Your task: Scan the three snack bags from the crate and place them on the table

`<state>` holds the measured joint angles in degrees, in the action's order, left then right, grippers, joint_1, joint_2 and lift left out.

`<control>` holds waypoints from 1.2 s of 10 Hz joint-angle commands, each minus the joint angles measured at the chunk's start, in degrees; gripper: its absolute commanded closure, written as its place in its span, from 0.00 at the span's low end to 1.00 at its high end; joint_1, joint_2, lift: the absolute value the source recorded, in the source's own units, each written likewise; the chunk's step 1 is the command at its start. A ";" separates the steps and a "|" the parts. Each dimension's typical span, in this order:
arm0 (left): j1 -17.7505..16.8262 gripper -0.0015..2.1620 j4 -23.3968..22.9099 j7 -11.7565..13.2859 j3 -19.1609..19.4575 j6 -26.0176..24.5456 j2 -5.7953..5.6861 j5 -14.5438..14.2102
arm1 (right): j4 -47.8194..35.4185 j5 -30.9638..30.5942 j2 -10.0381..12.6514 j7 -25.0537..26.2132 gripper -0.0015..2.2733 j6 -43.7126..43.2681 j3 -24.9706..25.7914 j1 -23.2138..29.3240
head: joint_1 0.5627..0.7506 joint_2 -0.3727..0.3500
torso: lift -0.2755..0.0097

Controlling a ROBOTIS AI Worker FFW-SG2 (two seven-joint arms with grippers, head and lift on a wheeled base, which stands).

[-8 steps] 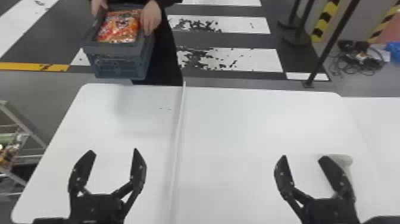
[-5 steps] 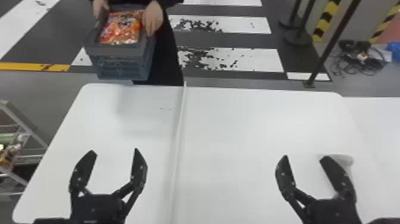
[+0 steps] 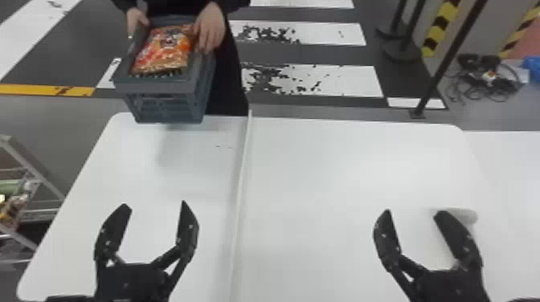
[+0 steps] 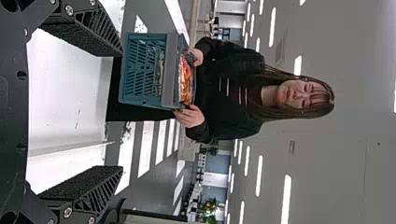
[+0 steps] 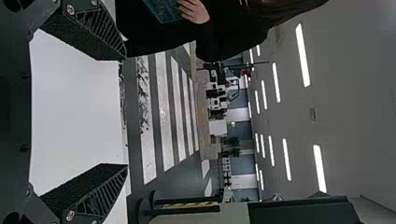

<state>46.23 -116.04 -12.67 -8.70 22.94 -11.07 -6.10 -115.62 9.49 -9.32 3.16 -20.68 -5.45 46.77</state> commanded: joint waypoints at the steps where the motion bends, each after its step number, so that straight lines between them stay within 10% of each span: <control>1: 0.00 0.06 0.12 0.36 0.00 0.12 0.00 -0.41 | -0.04 0.00 0.00 0.00 0.05 -0.10 0.00 0.16 | 0.70 0.52 | 0.84; 8: -1.67 0.06 1.52 3.61 1.67 -1.64 0.09 -3.13 | 0.40 0.00 0.00 0.00 0.05 -1.33 -0.09 1.21 | 0.70 0.51 | 0.84; 12: -10.46 0.06 0.29 5.46 6.24 -22.03 0.53 -7.88 | 0.40 -0.61 0.00 0.00 0.05 -2.21 -0.27 2.01 | 0.70 0.59 | 0.84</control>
<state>37.08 -115.57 -7.18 -2.89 4.01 -10.63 -13.73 -115.22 8.91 -9.28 3.16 -22.79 -5.71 48.67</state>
